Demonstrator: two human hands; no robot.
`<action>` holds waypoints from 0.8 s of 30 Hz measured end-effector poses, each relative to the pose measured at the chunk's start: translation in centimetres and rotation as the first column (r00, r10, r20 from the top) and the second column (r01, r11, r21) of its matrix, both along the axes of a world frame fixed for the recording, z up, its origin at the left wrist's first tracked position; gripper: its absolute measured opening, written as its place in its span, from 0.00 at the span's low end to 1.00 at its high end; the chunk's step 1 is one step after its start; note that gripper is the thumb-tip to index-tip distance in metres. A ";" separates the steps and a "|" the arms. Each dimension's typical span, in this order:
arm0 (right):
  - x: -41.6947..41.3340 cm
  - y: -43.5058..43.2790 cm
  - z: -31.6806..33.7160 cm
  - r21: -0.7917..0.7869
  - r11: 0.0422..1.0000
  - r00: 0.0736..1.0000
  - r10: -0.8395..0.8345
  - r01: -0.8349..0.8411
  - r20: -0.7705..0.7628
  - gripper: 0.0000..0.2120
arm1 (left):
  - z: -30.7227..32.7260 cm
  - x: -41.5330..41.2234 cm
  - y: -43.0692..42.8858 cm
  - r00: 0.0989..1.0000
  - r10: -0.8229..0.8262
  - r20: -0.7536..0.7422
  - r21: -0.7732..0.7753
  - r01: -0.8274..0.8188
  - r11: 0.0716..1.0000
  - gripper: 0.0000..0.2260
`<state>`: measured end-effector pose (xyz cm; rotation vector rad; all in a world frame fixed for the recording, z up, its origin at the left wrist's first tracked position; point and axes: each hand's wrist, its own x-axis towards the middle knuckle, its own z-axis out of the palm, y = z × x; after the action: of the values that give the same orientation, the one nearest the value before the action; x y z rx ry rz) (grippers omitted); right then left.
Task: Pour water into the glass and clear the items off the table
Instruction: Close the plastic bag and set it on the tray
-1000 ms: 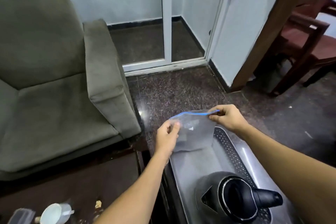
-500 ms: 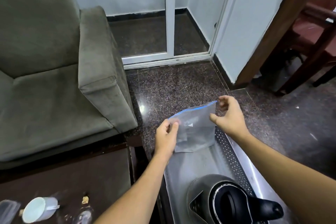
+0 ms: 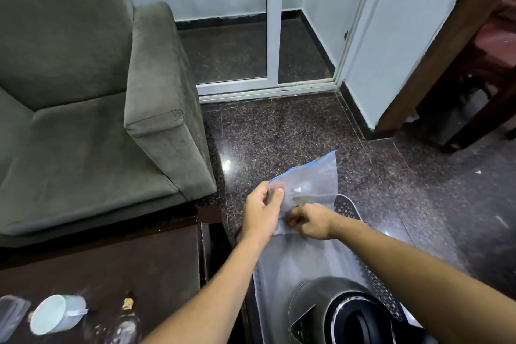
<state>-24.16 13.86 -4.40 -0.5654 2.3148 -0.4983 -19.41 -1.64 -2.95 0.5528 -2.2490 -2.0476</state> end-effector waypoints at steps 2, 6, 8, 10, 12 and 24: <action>0.1 0.1 -0.5 -0.007 1.000 0.999 0.030 -0.030 -0.013 0.21 | -0.1 0.0 -0.1 1.000 0.005 0.005 -0.027 -0.005 1.000 0.12; 0.7 0.5 -1.0 -0.018 0.994 0.991 0.103 -0.105 -0.080 0.21 | -0.8 0.3 -0.6 1.000 -0.008 -0.016 -0.072 0.007 0.997 0.17; 0.9 0.6 -1.3 -0.019 0.994 0.990 0.105 -0.107 -0.090 0.21 | -0.9 0.2 -0.7 1.000 -0.013 -0.015 -0.086 0.011 0.996 0.20; 0.9 0.6 -1.5 -0.012 0.993 0.989 0.116 -0.118 -0.092 0.20 | -1.1 0.1 -0.7 1.000 -0.013 0.000 -0.103 0.013 0.995 0.17; 1.0 0.6 -1.5 -0.006 0.991 0.987 0.133 -0.134 -0.087 0.18 | -1.1 0.3 -0.7 0.999 -0.026 0.019 -0.134 0.028 0.991 0.15; 1.0 0.8 0.7 0.036 0.994 0.988 0.104 -0.100 -0.118 0.23 | -0.5 1.4 -1.7 0.996 -0.082 0.041 -0.241 0.090 0.966 0.18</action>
<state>-23.21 14.65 -3.74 -0.7127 2.3882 -0.3902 -18.05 -3.29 -3.48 0.4777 -2.5341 -1.7704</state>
